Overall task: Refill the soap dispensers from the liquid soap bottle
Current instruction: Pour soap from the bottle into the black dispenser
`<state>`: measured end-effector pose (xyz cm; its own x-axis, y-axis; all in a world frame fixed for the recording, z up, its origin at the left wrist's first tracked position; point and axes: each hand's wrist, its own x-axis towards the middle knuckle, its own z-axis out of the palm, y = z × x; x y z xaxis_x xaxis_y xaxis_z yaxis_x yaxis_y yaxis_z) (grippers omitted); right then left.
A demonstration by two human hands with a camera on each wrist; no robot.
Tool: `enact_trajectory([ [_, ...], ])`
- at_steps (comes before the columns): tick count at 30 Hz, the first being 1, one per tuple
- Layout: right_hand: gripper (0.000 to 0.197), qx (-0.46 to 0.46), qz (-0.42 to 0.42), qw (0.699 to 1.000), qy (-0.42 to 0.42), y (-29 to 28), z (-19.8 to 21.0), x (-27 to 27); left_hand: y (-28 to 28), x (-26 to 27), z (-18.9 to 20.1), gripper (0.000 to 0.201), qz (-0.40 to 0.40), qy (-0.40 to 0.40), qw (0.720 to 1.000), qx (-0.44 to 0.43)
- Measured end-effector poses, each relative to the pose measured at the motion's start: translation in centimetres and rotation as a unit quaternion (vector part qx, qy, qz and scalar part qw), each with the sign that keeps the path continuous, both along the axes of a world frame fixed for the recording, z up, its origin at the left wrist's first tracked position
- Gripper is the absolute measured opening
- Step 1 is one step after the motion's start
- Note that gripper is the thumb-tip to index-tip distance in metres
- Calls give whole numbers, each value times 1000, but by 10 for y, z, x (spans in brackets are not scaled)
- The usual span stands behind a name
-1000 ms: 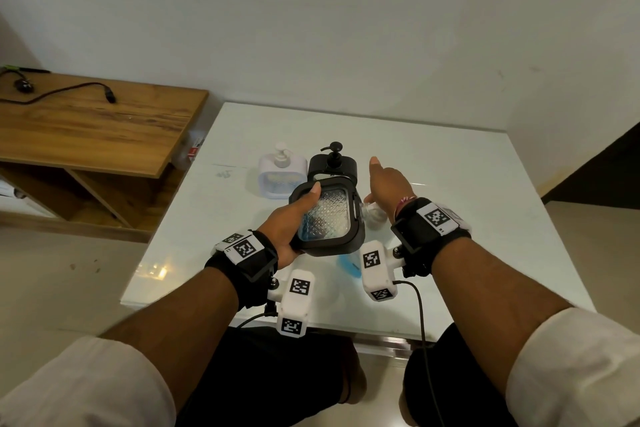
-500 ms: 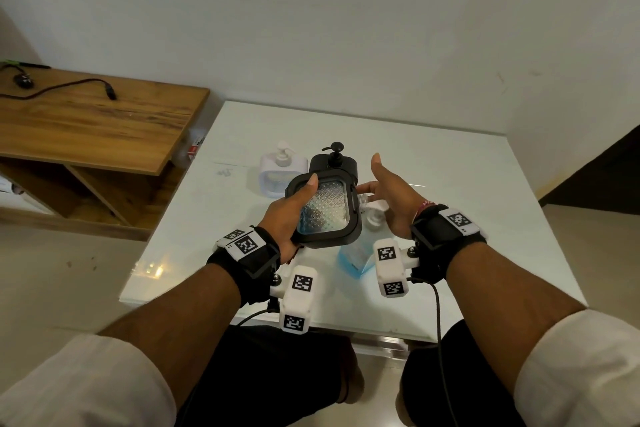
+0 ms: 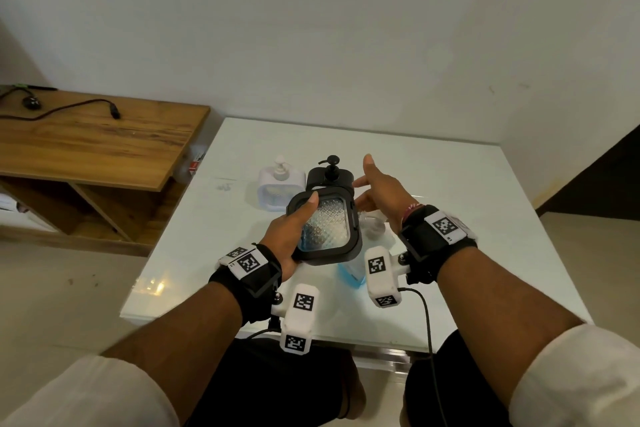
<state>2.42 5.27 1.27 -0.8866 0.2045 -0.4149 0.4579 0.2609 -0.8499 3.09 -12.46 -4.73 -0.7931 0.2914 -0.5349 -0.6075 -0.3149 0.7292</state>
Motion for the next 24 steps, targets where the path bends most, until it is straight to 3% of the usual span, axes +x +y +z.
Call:
enact_trajectory([
  [4,62,44,-14,999,13,-6,0,-8,1,0,0,53,-5,-4,1000,1],
  [10,44,90,-22,996,-13,-2,-6,-16,1,-2,0,48,0,-8,1000,-7],
  [16,60,129,0,991,-38,-2,-17,-16,1,-3,-3,60,-1,-1,1000,-10],
  [24,70,-113,14,993,-39,7,-21,1,-1,-3,-2,71,7,21,1000,-1],
])
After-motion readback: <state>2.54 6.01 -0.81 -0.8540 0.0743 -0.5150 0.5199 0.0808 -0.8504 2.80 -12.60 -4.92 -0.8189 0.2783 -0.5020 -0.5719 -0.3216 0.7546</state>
